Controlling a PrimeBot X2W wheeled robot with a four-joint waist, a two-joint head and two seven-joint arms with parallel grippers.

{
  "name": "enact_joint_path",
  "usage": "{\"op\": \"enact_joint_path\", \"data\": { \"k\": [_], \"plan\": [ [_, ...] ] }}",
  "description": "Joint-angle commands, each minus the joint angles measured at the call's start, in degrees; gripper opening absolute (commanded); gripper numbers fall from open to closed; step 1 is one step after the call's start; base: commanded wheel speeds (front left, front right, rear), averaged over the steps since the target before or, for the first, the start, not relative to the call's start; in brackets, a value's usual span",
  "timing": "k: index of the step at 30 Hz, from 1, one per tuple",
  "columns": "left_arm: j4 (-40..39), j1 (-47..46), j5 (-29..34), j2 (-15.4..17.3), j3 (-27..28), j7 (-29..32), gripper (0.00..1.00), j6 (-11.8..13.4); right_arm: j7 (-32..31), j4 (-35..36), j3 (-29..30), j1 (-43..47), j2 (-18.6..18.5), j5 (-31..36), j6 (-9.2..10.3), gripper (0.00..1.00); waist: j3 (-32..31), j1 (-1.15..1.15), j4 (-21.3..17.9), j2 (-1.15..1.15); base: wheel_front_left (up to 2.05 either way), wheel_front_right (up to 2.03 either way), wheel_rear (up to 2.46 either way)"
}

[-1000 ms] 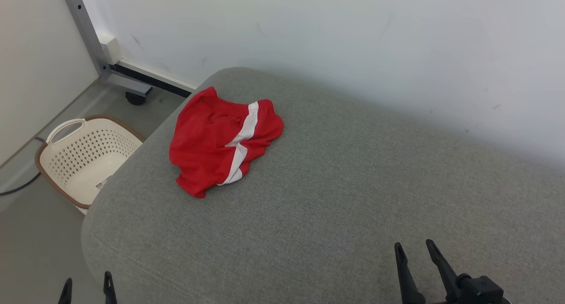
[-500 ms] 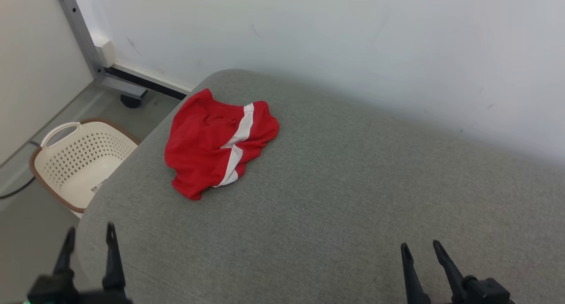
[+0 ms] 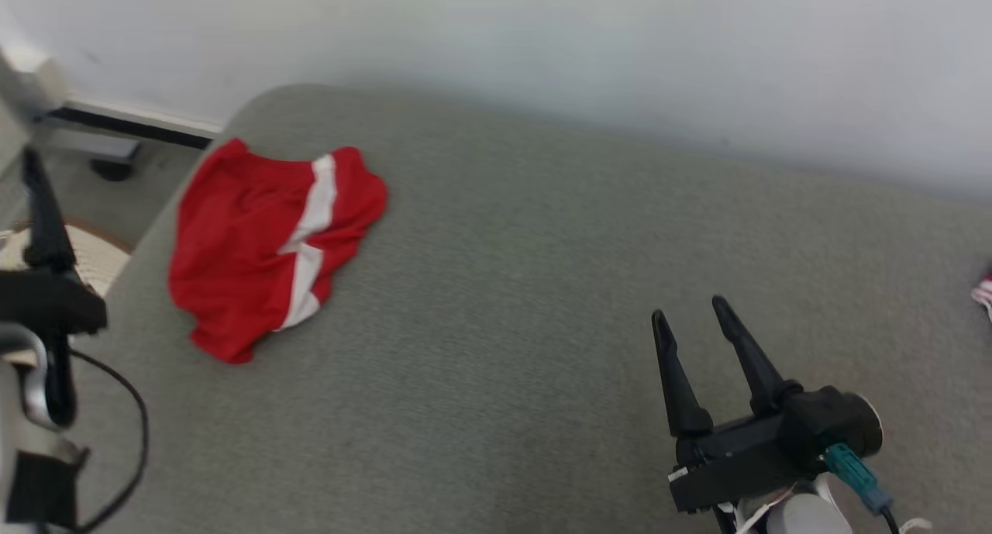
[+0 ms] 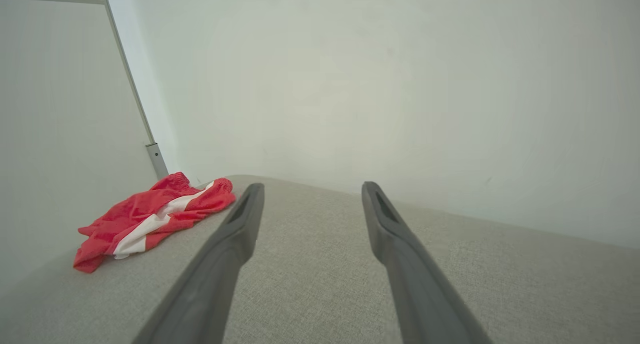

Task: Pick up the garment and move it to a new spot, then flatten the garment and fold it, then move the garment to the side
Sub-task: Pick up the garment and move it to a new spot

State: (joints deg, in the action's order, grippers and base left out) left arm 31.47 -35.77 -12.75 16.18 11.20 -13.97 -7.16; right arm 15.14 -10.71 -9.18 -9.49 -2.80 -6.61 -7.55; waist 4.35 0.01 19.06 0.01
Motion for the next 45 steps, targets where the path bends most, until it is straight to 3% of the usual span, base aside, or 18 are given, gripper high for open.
{"op": "enact_joint_path", "data": {
  "k": [1, 7, 15, 21, 33, 42, 45],
  "plan": [
    [1.42, -1.98, -0.21, 0.74, -0.14, 0.37, 1.00, -0.33, 0.11, 0.65, -0.19, -1.13, -0.15, -0.12, 0.15, 1.00, 10.46, -0.01, -11.51, -0.01, 0.00, 0.00, 0.00],
    [10.46, -11.41, -2.74, 8.21, -1.15, 3.08, 1.00, -0.30, 0.11, 3.64, -0.83, -2.94, -0.09, -0.95, 0.15, 1.00, 14.72, -0.01, -19.69, -0.01, 0.00, 0.00, 0.00],
    [18.42, -17.03, -5.93, 13.26, -4.38, 8.58, 1.00, -0.25, 0.11, 5.17, -0.42, -3.86, -0.08, -1.71, 0.15, 1.00, 17.25, -0.01, -23.64, -0.01, 0.00, 0.00, 0.00],
    [25.61, -19.36, -8.23, 15.02, -6.90, 18.40, 1.00, -0.26, 0.11, 5.48, -0.16, -3.73, -0.08, -1.93, 0.15, 1.00, 17.87, -0.01, -24.33, -0.01, 0.00, 0.00, 0.00],
    [35.91, -21.02, -12.91, 14.96, -7.25, 32.98, 1.00, 0.07, 0.11, 5.14, -0.03, -3.93, -0.09, -0.74, 0.15, 1.00, 17.36, -0.01, -23.67, -0.01, 0.00, 0.00, 0.00],
    [40.06, -18.65, -14.93, 14.18, -6.59, 39.69, 1.00, 0.92, 0.11, 4.52, -0.02, -3.80, -0.08, -0.35, 0.15, 1.00, 16.86, -0.01, -23.46, -0.01, 0.00, 0.00, 0.00],
    [40.16, -17.65, -14.66, 14.65, -6.88, 38.97, 1.00, 1.26, 0.11, 4.27, 0.19, -3.89, -0.08, -0.13, 0.15, 1.00, 16.70, -0.01, -23.39, -0.01, 0.00, 0.00, 0.00]
  ]
}}
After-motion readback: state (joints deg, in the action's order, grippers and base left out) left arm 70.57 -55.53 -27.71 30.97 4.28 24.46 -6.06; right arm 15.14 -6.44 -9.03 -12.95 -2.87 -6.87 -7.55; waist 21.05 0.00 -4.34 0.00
